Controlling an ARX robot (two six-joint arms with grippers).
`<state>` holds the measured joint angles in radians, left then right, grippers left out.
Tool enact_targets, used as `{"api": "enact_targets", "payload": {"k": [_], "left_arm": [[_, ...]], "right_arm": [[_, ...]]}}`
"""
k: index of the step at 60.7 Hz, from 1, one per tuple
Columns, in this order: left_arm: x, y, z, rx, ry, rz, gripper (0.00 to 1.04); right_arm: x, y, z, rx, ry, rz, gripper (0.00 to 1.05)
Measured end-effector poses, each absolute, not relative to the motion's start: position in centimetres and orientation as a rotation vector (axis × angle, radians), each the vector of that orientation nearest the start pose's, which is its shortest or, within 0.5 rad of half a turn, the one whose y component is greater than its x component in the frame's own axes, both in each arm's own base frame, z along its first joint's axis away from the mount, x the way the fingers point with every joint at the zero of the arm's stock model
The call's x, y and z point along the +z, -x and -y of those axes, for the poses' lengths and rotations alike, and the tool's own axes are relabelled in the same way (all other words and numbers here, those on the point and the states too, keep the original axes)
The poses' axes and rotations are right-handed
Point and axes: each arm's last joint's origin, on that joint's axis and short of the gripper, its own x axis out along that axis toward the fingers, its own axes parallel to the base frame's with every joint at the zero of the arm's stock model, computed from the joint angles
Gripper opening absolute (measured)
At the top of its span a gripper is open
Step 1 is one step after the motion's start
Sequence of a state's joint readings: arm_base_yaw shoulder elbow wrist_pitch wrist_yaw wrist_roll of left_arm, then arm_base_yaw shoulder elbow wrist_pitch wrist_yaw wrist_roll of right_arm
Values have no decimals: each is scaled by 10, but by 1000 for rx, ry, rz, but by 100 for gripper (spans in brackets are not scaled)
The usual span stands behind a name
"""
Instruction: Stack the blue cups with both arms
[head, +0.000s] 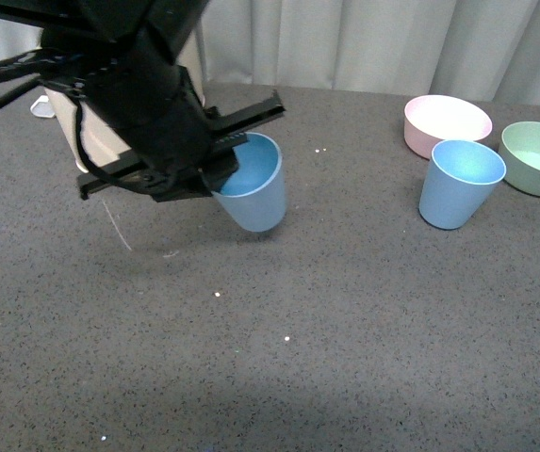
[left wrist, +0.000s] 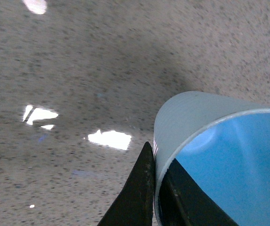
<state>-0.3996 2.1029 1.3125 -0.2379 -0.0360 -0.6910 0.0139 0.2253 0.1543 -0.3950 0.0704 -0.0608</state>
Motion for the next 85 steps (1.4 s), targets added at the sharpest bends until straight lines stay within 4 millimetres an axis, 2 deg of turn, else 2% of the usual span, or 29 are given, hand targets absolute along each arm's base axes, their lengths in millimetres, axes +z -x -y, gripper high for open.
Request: {"api": "enact_targets", "payload": {"k": [4,10,29,48,61,66,72,75,80,85], "left_arm": [[114,-390,180,17,375,-1076,4],[111,-396,192,12,356,-1081,4],[106,-409,204,42,312,-1075,4],[111,-409,210,15,335,-1077,50],[141,-408,207,-11,377,-975,91],[138,-406,198,14,248,-685,82],[124,-380,167,9,93,-418,65],[122,-367,150,-2,71,-312,58],[133,-347,127,-10,64,-132,48],[156,-322,101,-1,56,-15,33]], "right_arm": [[162,-98,1,-41,79,-467,95],[162,-98,1,-41,79,-467,95],[162,-98,1,-41,79,-467,95],[162,-98,1,-41,79,-467,95],[162,-98,1,-41,79,-467,95],[162,-98,1,-41,79,-467,95],[162,-98,1,-42,79,-468,95],[162,-98,1,-42,80,-468,95],[162,-98,1,-42,79,-467,95],[162,-98,1,-42,79,-468,95]]}}
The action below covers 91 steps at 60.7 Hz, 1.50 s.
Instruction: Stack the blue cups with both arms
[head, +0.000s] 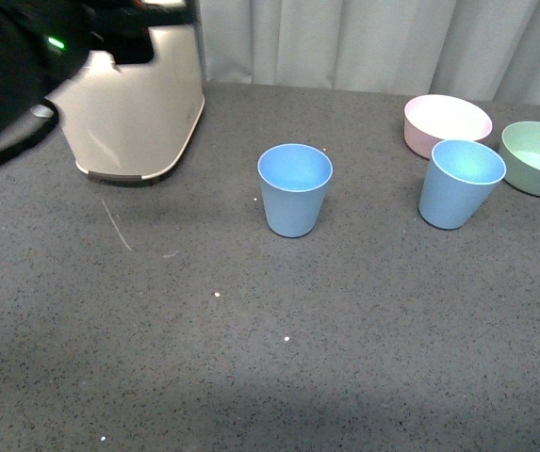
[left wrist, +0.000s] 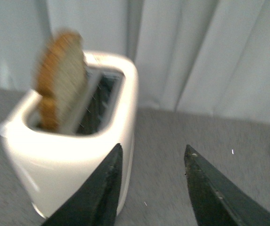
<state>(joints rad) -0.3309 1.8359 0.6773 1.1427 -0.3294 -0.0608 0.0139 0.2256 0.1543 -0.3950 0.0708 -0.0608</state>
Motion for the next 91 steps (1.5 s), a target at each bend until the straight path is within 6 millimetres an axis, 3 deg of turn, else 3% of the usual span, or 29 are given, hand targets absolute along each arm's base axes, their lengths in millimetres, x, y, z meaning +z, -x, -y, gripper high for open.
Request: {"api": "enact_targets", "payload": {"k": [6,12,29,41,65,91], "left_arm": [[169,-296,80,1,42,24,17],[164,-274,64,-2,25,2,4],[162,-217,30,-3,10,-7,4],[162,-194,20,-2,8,-13,4],[162,-160,1,0,8,-14,4],[170,-136,0,-2,7,10,4]], "right_arm": [[162,-98,1,-40,80,-467,95],[162,-98,1,-41,80,-467,95],[162,-98,1,-41,80,-467,95],[162,-98,1,-41,79,-467,95],[162,-98,1,-42,79,-467,95],[162,-98,1,-41,79,-467,95]]}}
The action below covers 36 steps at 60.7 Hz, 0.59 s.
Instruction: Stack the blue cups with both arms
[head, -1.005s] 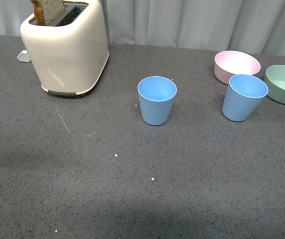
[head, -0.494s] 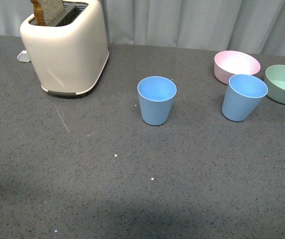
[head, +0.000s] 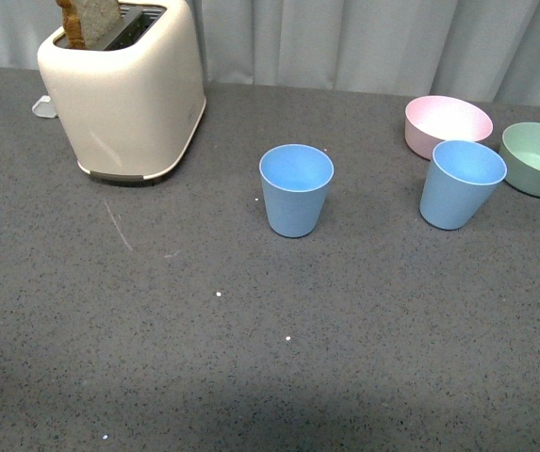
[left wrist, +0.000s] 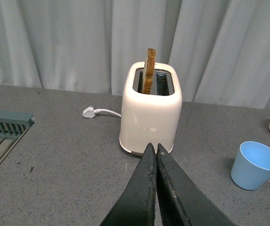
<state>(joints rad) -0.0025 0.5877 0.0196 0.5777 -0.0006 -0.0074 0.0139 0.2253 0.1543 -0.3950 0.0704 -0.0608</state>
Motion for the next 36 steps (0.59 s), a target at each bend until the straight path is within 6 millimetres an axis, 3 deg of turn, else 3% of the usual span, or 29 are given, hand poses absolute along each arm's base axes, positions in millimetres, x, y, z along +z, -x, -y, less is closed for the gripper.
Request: {"api": "enact_targets", "payload": {"k": [36], "left_arm": [[173,-115,0,-2,7,23,4]], "right_arm": [[162,-98,1,-42,79,-467,95]]}}
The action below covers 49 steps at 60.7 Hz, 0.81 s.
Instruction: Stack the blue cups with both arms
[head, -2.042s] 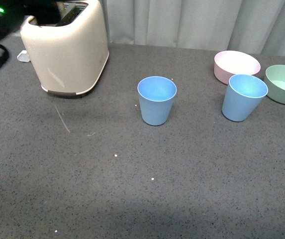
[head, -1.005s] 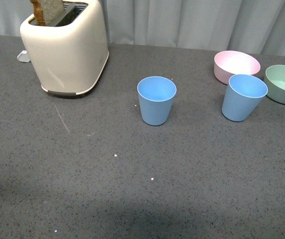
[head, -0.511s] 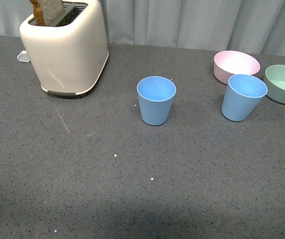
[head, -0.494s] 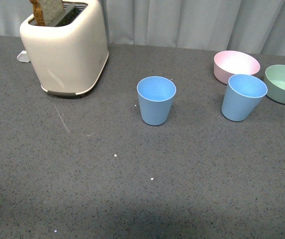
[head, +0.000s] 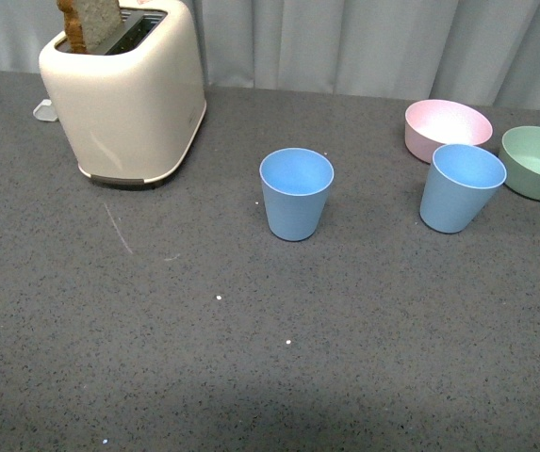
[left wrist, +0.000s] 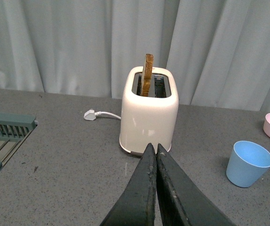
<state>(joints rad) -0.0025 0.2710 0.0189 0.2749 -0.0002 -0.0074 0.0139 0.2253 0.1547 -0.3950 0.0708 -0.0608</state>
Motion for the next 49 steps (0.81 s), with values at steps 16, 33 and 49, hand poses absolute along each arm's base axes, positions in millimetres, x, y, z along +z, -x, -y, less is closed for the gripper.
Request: {"api": "enact_targets", "payload": {"k": [16,33,49], "left_arm": [[173,-109,0,-2,7,23,4],[170,-97,0,-3,7,18,4],[170,-97,0,-3,8,17,28]], "right_arm": [[162,-98,1,-41,79,-467,95],[162,-98,1,-41,80,-467,95],[163,-100,0,-71,169,-252,95]]}}
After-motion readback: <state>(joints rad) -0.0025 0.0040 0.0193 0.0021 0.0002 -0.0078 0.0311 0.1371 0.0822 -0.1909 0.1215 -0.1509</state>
